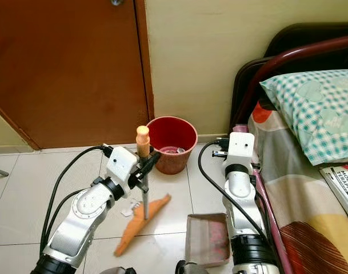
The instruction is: Sweep floor
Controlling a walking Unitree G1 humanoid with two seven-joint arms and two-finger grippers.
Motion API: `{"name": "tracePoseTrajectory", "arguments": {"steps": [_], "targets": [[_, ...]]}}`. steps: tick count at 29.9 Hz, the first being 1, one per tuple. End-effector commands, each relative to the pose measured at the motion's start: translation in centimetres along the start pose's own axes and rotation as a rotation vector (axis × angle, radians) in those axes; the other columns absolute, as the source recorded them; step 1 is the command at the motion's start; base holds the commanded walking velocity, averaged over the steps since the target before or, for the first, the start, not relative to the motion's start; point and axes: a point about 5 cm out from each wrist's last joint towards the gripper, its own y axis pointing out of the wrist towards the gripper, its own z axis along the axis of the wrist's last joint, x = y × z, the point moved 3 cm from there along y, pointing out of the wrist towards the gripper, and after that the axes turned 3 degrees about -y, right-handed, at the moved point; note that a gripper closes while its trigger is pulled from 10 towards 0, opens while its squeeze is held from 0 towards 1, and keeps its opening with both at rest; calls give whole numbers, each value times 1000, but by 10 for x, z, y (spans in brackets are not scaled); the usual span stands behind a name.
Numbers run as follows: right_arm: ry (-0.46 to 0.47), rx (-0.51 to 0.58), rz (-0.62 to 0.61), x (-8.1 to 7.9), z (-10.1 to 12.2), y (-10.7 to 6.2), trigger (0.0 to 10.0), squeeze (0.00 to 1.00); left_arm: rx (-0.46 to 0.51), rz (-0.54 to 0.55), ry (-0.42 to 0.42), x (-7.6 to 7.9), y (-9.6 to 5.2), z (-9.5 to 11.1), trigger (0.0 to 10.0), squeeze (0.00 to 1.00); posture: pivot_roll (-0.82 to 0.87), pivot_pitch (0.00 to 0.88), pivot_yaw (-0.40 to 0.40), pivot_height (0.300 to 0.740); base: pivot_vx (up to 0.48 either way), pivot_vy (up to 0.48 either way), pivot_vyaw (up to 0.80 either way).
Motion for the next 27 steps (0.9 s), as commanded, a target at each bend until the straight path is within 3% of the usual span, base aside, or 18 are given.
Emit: {"name": "tracePoseTrajectory", "arguments": {"steps": [1, 8, 10, 13, 14, 17, 18, 21, 27], "targets": [[50, 26, 11, -4, 7, 3, 10000, 0, 47, -33, -34, 6, 1, 14, 10000, 0, 43, 177, -1, 740, 0, 0, 0], [46, 27, 8, -4, 6, 4, 10000, 0, 88, -49, -106, 3, 0, 31, 10000, 0, 42, 182, 1, 740, 0, 0, 0], [40, 32, 7, -4, 6, 5, 10000, 0, 125, -31, -210, -6, -1, 46, 10000, 0, 44, 185, 2, 740, 0, 0, 0], [35, 39, 9, -6, 8, 6, 10000, 0, 142, -13, -232, -13, -2, 53, 10000, 0, 46, 186, 0, 740, 0, 0, 0], [37, 45, 12, -7, 10, 8, 10000, 0, 166, 20, -228, -24, -3, 61, 10000, 0, 49, 187, -2, 740, 0, 0, 0], [39, 48, 16, -8, 11, 9, 10000, 0, 182, 43, -227, -31, -4, 66, 10000, 0, 50, 187, -4, 740, 0, 0, 0], [30, 45, 24, -10, 11, 10, 10000, 0, 211, 94, -208, -44, -6, 73, 10000, 0, 53, 187, -6, 740, 0, 0, 0], [23, 43, 29, -11, 10, 10, 10000, 0, 223, 117, -197, -50, -7, 77, 10000, 0, 53, 187, -6, 740, 0, 0, 0], [-19, 31, 35, -9, 3, 9, 10000, 0, 242, 363, -71, -104, -27, 81, 10000, 0, 52, 187, -8, 740, 0, 0, 0]]}}
